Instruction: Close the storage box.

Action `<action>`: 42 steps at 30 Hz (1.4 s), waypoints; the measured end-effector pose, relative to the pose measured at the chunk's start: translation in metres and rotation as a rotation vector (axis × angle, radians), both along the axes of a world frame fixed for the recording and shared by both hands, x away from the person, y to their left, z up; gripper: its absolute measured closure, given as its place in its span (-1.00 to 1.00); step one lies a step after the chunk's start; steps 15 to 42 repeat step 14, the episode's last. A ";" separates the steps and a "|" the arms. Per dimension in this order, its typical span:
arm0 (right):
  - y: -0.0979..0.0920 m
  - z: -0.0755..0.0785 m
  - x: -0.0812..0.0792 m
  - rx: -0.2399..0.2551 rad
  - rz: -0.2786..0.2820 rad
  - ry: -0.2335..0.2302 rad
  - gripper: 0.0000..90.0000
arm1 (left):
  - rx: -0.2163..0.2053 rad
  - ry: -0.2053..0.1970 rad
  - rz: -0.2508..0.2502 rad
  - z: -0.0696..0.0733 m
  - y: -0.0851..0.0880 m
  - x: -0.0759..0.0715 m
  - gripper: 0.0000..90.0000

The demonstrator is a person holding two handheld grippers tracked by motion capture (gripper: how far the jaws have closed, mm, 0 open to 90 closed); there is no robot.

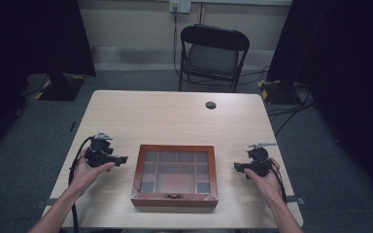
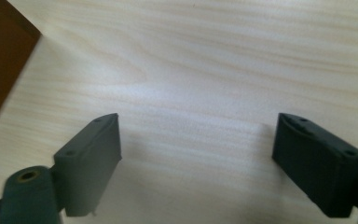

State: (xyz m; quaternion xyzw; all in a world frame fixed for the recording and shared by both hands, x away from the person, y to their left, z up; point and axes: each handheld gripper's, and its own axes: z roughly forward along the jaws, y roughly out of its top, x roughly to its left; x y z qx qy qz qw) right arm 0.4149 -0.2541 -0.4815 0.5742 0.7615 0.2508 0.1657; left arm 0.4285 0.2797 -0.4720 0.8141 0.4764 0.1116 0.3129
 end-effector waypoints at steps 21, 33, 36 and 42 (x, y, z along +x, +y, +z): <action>0.011 -0.020 -0.005 0.008 0.003 -0.186 -1.00 | 0.030 -0.178 0.051 -0.031 -0.002 -0.003 -0.92; 0.011 -0.020 -0.005 0.008 0.003 -0.186 -1.00 | 0.030 -0.178 0.051 -0.031 -0.002 -0.003 -0.92; 0.011 -0.020 -0.005 0.008 0.003 -0.186 -1.00 | 0.030 -0.178 0.051 -0.031 -0.002 -0.003 -0.92; 0.011 -0.020 -0.005 0.008 0.003 -0.186 -1.00 | 0.030 -0.178 0.051 -0.031 -0.002 -0.003 -0.92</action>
